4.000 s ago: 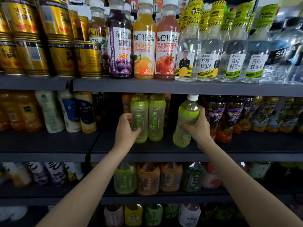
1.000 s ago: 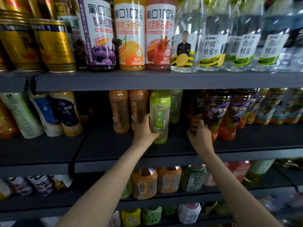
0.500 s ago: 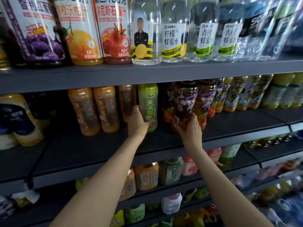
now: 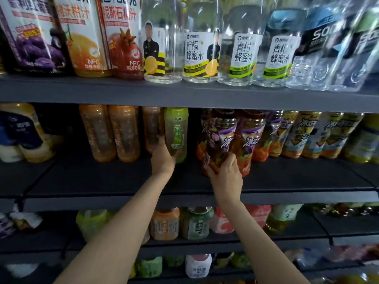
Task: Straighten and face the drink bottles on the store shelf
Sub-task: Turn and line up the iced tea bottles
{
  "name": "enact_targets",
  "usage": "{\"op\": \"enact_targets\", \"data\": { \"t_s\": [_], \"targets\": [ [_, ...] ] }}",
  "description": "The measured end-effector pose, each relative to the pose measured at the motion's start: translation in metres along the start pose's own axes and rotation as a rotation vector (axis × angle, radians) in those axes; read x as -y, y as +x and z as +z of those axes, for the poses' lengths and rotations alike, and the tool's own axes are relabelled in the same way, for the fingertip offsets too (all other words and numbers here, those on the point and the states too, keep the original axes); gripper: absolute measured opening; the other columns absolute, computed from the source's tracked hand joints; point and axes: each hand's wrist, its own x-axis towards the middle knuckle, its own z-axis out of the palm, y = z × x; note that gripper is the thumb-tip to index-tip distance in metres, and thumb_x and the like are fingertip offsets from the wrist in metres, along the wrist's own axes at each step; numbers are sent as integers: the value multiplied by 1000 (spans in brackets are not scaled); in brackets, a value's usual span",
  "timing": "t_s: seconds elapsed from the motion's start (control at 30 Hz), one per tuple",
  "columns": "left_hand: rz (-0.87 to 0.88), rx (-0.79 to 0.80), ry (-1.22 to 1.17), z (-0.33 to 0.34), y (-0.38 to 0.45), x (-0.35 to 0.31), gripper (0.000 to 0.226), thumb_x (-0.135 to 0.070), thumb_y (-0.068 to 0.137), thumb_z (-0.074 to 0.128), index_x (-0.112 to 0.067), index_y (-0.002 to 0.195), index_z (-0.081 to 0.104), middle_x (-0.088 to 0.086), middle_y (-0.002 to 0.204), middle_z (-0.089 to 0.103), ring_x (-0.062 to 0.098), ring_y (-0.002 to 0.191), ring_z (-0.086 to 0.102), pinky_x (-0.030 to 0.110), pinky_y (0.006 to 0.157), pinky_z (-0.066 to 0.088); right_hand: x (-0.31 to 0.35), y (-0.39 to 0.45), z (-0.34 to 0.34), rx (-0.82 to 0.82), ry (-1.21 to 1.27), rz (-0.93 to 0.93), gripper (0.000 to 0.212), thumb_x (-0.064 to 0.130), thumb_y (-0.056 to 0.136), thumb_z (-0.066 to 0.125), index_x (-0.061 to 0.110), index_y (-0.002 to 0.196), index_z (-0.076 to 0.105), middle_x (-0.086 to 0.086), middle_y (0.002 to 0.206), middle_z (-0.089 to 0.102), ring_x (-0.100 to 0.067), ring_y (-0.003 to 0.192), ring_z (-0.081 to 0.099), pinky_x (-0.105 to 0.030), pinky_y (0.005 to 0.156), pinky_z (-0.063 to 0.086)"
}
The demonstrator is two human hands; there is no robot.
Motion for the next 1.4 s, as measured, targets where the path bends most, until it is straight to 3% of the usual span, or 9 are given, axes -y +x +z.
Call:
{"op": "enact_targets", "data": {
  "t_s": [0.07, 0.23, 0.4, 0.57, 0.97, 1.1, 1.23, 1.3, 1.4],
  "targets": [
    [-44, -62, 0, -3, -7, 1, 60, -20, 89, 63, -11, 140, 33, 12, 132, 52, 28, 119, 51, 33, 90, 43, -3, 2, -3, 15, -12, -39, 60, 41, 85, 65, 2, 123, 39, -11, 116, 54, -28, 109, 55, -34, 73, 46],
    [-88, -281, -34, -12, 3, 6, 56, -21, 91, 60, -2, 138, 37, 15, 136, 47, 28, 126, 45, 33, 103, 37, -6, 3, -6, 36, 3, -84, 56, 38, 83, 69, -1, 116, 42, -13, 109, 54, -30, 101, 59, -33, 65, 46],
    [-157, -304, -32, 1, 29, 8, 52, -20, 90, 60, 1, 134, 40, 18, 132, 49, 31, 122, 47, 36, 102, 39, -9, 4, -7, 59, -14, -67, 54, 38, 85, 66, 2, 114, 40, -12, 111, 54, -29, 103, 58, -28, 64, 38],
    [-222, -287, -65, 13, 53, 22, 63, -17, 87, 63, 0, 139, 32, 19, 139, 43, 31, 128, 43, 38, 106, 36, -6, 4, -3, 54, -29, -24, 54, 40, 85, 66, 4, 115, 40, -10, 113, 54, -29, 104, 58, -28, 66, 35],
    [-133, -246, 27, -12, 21, 25, 51, -21, 86, 66, 1, 125, 42, 19, 128, 48, 33, 119, 48, 39, 98, 40, 10, 0, -10, 77, 3, 53, 52, 33, 88, 65, 2, 118, 36, -13, 118, 52, -33, 105, 58, -32, 68, 38],
    [-98, -211, 57, -23, 8, 22, 56, -20, 87, 64, 1, 132, 38, 18, 133, 45, 32, 122, 46, 36, 99, 38, 16, -2, -14, 78, 0, 65, 57, 32, 89, 63, 1, 126, 32, -15, 124, 51, -36, 108, 57, -38, 75, 45],
    [-104, -296, 38, -31, -19, 16, 56, -14, 89, 60, -2, 137, 32, 18, 139, 33, 31, 126, 39, 32, 101, 36, 19, -1, -20, 120, 43, 102, 57, 30, 88, 66, 1, 123, 33, -16, 125, 51, -37, 111, 55, -40, 79, 45],
    [-10, -331, 10, -34, -36, 15, 48, -10, 88, 59, -1, 130, 38, 18, 135, 36, 30, 122, 41, 29, 96, 37, 24, 6, -26, 131, 138, 130, 61, 30, 85, 70, 0, 123, 33, -19, 124, 52, -37, 115, 53, -40, 82, 43],
    [91, -248, -23, -36, -58, 13, 43, -9, 89, 58, -4, 128, 39, 13, 129, 43, 25, 117, 46, 17, 84, 34, 36, 17, -35, 75, 257, 131, 62, 30, 83, 72, -2, 122, 35, -18, 127, 51, -34, 118, 50, -34, 82, 40]
  ]
}}
